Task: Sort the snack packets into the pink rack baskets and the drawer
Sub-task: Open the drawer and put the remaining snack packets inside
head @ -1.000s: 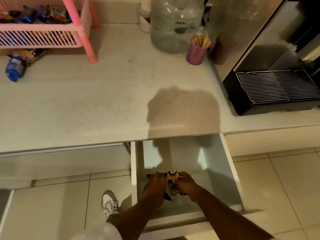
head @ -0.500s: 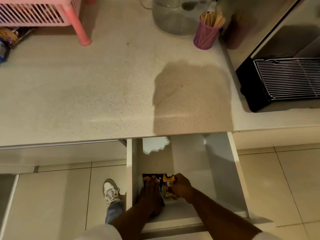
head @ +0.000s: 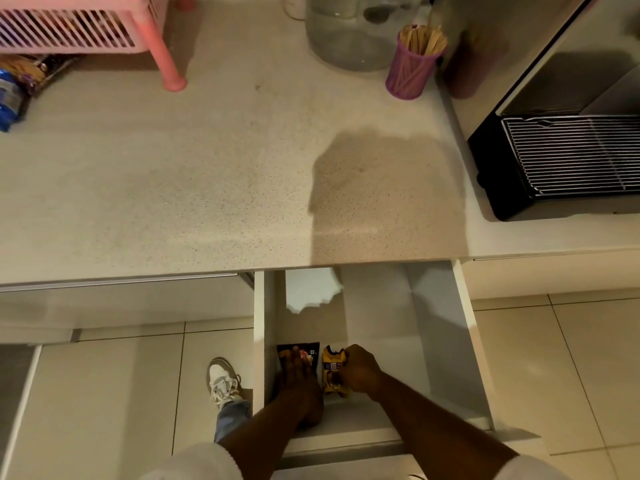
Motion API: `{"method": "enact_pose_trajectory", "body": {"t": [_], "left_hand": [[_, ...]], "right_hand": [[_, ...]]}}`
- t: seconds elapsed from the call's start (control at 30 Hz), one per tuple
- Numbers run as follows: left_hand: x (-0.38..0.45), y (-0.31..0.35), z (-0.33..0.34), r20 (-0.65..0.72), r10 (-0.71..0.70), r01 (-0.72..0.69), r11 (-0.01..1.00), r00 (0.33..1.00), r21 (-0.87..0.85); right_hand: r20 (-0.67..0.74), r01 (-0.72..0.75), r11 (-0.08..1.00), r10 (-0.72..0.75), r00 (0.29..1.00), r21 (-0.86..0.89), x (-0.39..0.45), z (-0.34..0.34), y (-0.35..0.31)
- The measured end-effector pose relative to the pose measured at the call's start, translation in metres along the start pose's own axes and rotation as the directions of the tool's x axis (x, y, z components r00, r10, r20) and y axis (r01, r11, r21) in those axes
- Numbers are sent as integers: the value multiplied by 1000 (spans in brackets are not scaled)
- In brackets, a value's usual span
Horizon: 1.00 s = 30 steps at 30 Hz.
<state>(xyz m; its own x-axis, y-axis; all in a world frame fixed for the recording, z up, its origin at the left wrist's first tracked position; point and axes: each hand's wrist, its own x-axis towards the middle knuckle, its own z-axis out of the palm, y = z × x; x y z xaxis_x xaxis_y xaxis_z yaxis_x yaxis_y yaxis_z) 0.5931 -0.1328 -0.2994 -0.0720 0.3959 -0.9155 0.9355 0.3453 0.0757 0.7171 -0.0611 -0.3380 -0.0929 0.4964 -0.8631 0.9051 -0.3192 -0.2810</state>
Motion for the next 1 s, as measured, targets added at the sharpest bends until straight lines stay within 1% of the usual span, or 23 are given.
{"method": "enact_pose_trajectory", "body": {"t": [0.13, 0.2, 0.27, 0.37, 0.43, 0.5, 0.53, 0.63, 0.7, 0.73, 0.77, 0.8, 0.87, 0.93, 1.0], "left_hand": [[-9, -3, -10, -72, 111, -112, 994, 991, -11], [-14, -6, -13, -77, 166, -168, 986, 983, -15], [-20, -11, -16, -102, 211, -220, 972, 972, -87], [-36, -11, -26, -223, 243, -291, 931, 944, -218], [-49, -11, -38, -316, 258, -335, 917, 913, -217], [-60, -11, -52, -401, 296, -391, 904, 867, -176], [-67, -14, -57, -441, 311, -426, 885, 842, -189], [-83, -27, -76, -563, 301, -466, 867, 769, -174], [-96, -38, -92, -635, 241, -480, 846, 734, -234], [-102, -44, -99, -664, 221, -484, 842, 714, -240], [-108, -50, -106, -706, 199, -489, 841, 680, -234], [-117, -61, -112, -748, 166, -493, 837, 643, -237], [-127, -71, -123, -793, 113, -511, 816, 598, -269], [-138, -86, -135, -814, 47, -529, 781, 579, -331], [-145, -105, -150, -839, -2, -560, 743, 545, -365]], "right_hand": [[-27, 20, 1000, -21, 999, -16, -8, -7, -2], [-29, 23, 999, -22, 999, 35, -13, -11, -2], [-27, 30, 997, -28, 999, 77, -22, -14, -4], [-43, 54, 990, -49, 998, 134, -37, -18, -6], [-69, 71, 976, -58, 996, 204, -49, -22, -12], [-108, 118, 969, -97, 989, 216, -59, -25, -19], [-133, 153, 963, -125, 983, 223, -65, -27, -24], [-251, 265, 930, -201, 947, 256, -90, -33, -43], [-353, 343, 896, -235, 906, 282, -105, -40, -62], [-396, 385, 873, -252, 883, 301, -113, -44, -73], [-432, 427, 847, -272, 860, 316, -122, -47, -84], [-459, 472, 821, -301, 836, 322, -131, -49, -100], [-489, 534, 766, -334, 806, 357, -142, -56, -122], [-511, 593, 723, -380, 771, 355, -151, -60, -148], [-519, 632, 693, -419, 745, 347, -156, -63, -177]]}}
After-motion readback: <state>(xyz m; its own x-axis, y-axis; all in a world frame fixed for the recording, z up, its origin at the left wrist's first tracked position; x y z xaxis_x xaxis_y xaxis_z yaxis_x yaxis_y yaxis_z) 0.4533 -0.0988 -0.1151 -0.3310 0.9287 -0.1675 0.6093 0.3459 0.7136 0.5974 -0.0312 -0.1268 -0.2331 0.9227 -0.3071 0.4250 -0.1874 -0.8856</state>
